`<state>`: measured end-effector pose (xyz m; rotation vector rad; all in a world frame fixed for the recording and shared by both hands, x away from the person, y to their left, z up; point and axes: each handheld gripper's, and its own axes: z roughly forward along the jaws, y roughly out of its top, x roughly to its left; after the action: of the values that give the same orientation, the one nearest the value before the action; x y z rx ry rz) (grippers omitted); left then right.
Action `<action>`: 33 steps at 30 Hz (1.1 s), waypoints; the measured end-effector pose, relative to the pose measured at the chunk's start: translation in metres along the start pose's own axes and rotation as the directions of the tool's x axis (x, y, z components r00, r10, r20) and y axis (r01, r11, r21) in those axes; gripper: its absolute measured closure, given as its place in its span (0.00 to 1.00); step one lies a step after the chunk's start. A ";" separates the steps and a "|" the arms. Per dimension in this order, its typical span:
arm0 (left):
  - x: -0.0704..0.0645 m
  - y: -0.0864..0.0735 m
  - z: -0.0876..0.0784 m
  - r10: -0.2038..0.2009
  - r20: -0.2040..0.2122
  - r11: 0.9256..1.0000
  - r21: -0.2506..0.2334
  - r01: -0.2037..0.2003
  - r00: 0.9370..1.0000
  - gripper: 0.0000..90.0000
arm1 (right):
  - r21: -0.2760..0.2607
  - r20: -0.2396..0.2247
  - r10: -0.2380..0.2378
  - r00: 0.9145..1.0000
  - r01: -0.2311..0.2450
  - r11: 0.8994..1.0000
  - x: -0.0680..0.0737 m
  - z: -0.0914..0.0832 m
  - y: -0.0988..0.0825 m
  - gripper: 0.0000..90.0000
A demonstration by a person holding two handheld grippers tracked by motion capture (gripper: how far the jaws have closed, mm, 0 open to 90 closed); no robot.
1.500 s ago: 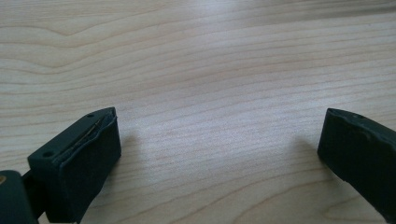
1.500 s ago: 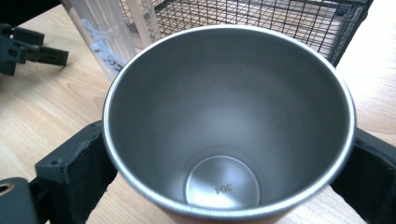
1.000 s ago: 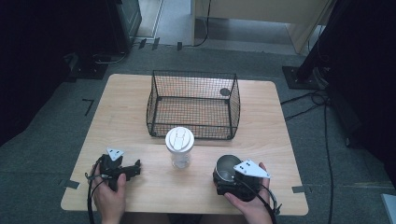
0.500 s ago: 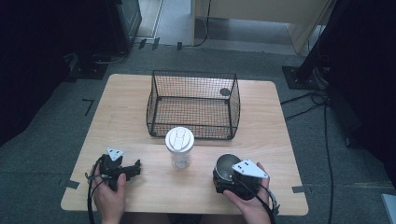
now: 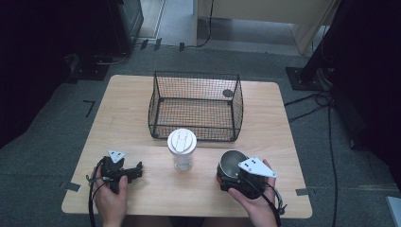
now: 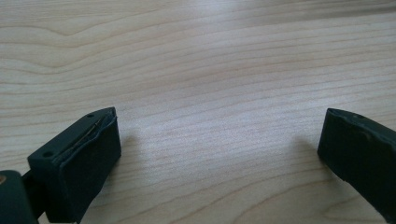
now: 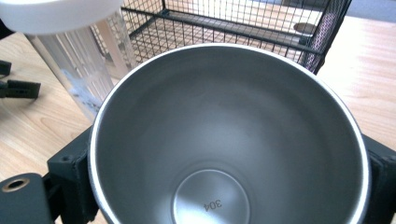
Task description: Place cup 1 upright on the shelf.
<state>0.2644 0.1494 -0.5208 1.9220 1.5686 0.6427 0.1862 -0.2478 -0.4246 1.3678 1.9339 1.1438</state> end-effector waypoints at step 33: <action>0.000 0.000 0.000 0.000 0.000 1.000 0.001 0.000 1.000 0.00 | -0.292 0.052 0.018 0.998 -0.002 0.957 0.004 -0.004 0.052 0.08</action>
<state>0.2644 0.1495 -0.5207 1.9230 1.5689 0.6420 0.2081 -0.2381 -0.3779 1.2364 1.6436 1.3228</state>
